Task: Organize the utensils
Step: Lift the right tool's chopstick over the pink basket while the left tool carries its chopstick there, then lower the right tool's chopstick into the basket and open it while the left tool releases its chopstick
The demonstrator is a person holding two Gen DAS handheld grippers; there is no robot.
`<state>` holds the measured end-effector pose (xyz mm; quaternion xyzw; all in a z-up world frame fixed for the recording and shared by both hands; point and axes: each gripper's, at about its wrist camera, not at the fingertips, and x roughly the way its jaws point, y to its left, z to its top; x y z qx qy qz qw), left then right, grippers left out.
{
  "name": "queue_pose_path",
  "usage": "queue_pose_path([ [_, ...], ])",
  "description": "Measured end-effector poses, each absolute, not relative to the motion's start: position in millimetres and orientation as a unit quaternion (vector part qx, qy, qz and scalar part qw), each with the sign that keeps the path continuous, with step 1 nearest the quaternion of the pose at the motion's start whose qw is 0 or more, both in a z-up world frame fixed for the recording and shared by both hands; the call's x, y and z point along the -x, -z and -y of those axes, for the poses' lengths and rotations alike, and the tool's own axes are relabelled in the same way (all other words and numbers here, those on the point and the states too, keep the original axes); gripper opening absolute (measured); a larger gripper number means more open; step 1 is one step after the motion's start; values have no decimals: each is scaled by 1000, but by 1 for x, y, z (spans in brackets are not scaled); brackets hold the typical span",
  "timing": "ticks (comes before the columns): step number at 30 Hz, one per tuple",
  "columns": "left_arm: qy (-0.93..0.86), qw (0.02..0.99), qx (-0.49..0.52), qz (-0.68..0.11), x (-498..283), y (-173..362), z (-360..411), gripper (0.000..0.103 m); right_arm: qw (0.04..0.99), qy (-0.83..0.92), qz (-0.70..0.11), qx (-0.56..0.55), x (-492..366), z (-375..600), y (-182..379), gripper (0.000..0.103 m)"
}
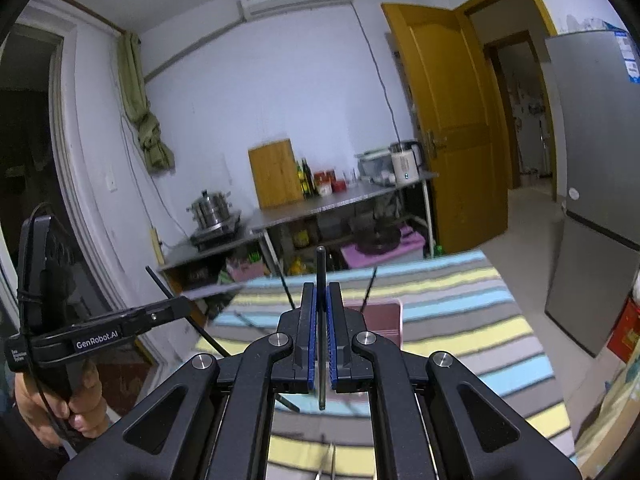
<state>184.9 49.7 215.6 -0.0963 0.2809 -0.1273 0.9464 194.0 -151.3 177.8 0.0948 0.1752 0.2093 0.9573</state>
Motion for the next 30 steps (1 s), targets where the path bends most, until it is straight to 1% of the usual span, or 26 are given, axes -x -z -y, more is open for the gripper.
queue_pose_path([
  [5,130,953,98,-256,-201,-232,-50,5,962,-204,-147,-105,-209,150,-192,4],
  [10,127,954,94,-253,-224,-231,-48,5,963,-199,-148,-110,-231,146,-188,4],
  [30,119,939,106,-305,-277,-162,-40,5,957,-188,-197,-97,-279,126,-123,4],
])
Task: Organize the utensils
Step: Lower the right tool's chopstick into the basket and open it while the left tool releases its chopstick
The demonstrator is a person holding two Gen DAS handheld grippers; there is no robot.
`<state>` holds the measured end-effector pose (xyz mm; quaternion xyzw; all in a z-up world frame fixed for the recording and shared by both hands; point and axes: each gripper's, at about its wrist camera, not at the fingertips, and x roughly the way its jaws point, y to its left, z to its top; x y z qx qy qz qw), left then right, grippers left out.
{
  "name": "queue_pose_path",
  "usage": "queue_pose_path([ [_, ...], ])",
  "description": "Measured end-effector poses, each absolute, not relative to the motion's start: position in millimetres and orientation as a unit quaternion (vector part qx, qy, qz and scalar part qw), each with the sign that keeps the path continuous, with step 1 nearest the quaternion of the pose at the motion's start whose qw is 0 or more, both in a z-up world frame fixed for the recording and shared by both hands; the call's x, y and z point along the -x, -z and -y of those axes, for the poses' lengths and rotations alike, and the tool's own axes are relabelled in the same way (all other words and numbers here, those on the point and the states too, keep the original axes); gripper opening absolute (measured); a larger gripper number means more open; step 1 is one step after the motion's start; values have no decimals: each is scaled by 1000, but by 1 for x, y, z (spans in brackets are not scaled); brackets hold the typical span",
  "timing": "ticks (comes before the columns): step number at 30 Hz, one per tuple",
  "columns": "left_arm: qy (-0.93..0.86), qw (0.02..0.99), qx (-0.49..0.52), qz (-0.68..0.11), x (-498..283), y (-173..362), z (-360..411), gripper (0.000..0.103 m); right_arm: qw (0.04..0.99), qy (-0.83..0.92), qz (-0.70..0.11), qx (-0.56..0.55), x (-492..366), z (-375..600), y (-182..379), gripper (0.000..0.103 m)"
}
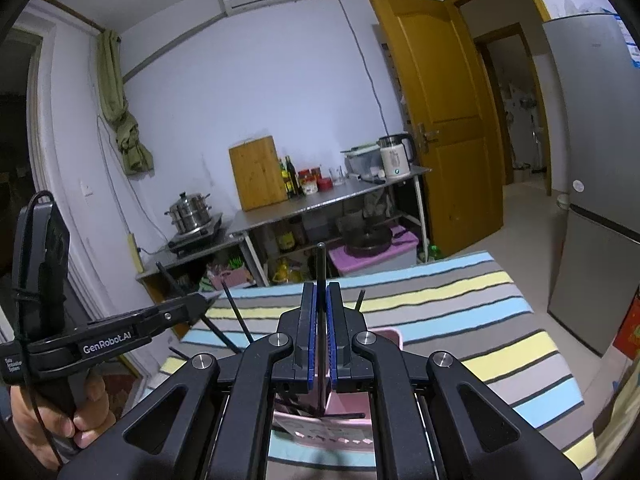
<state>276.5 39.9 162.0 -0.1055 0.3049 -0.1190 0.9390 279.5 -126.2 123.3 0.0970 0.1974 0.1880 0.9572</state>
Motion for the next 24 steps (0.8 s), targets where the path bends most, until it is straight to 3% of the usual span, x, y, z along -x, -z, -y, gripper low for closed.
queue_pose_path([
  [13,118,926,98,-346,-284,-132,-30,7,945,-190,-254,-75,-294,118,-85,6],
  [17,114,928,101,-339,-279,-135,-32,31,943,-193,-263,-73,-294,121,-87,6],
  [24,113,936,103,-316,-257,-149,-37,33,946,-198,-245,-73,-275,128,-101,12],
])
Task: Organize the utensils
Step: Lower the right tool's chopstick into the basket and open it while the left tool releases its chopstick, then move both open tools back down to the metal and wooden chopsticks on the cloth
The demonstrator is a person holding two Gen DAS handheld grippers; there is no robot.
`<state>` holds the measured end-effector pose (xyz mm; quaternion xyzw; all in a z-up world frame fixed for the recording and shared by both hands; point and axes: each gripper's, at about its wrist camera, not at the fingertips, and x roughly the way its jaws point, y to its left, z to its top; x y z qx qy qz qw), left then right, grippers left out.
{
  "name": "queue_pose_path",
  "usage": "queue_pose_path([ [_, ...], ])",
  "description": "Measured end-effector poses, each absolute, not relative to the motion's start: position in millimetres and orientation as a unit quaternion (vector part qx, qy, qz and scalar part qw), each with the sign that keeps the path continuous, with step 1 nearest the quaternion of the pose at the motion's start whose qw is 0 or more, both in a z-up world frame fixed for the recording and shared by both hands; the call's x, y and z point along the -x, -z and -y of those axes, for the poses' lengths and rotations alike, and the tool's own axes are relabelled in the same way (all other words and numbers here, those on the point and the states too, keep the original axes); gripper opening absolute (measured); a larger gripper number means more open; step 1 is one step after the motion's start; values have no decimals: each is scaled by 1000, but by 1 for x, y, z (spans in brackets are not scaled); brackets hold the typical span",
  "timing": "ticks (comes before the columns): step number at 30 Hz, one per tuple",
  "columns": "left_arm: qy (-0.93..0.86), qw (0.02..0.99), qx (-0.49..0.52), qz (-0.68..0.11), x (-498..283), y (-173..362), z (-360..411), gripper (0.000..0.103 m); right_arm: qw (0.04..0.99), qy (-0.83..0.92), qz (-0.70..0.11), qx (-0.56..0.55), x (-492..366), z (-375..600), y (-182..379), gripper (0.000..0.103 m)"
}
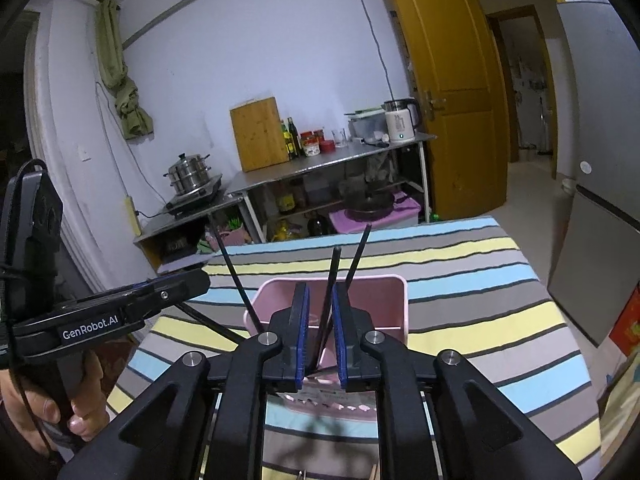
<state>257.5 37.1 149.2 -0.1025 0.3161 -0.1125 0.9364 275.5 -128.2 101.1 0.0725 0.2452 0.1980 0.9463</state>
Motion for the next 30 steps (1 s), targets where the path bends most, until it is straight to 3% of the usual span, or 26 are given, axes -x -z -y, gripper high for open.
queue_pose_path([
  [12,113,946,105,-284,-204,-164,-46,34,954,-190,-216,-82,-220,151,-120,12],
  [30,113,940,116,-301,-132,-118,-48,34,952,-179,-238,-77,-149,165,-89,12],
])
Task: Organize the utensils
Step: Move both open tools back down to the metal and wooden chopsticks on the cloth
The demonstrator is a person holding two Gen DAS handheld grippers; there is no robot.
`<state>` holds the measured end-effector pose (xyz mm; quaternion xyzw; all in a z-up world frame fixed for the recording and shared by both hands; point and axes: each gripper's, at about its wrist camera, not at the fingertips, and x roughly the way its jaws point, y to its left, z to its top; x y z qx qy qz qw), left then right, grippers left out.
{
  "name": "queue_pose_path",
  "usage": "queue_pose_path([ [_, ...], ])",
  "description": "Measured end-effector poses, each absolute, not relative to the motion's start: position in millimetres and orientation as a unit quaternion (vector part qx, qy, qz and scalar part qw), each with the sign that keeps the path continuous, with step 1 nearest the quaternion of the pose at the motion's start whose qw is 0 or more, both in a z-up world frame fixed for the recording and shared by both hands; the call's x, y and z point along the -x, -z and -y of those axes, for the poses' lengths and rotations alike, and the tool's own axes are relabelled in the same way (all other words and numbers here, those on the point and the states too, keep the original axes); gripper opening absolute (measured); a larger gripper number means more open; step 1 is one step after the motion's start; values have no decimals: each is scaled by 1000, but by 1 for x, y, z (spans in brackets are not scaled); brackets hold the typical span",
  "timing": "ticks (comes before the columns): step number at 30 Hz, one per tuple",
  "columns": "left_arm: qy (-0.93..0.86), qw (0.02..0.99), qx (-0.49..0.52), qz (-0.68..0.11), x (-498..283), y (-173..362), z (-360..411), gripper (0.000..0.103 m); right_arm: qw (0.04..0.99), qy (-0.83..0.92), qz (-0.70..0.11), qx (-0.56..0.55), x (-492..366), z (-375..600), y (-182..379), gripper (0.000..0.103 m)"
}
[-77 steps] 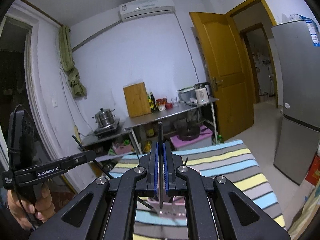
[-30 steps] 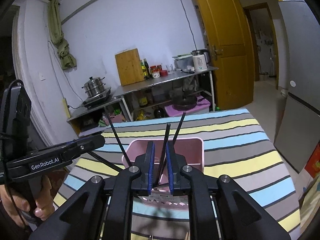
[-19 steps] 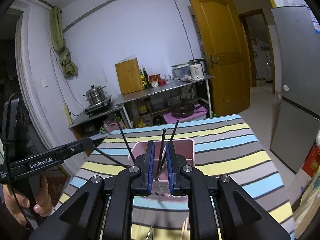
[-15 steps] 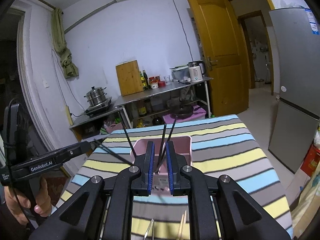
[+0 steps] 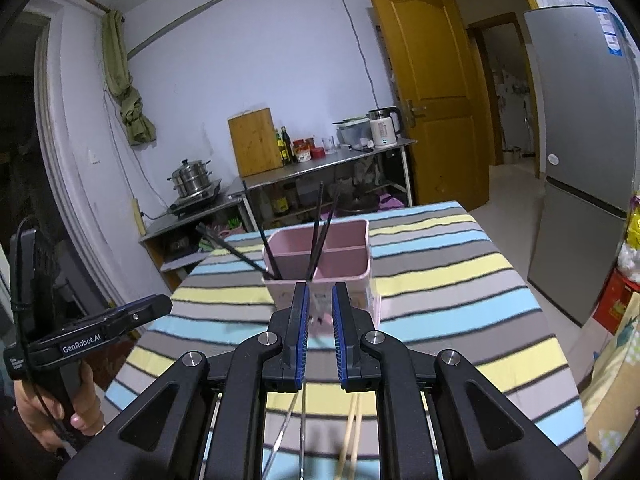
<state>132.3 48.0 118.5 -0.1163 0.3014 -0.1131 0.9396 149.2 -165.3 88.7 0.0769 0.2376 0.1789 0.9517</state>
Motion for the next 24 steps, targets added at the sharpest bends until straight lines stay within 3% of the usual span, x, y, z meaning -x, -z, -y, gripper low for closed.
queue_pose_path([
  [24,126,917,108,-362,-109,-50,-13,34,934,-184,-294,-81,-126,173,-29,12],
])
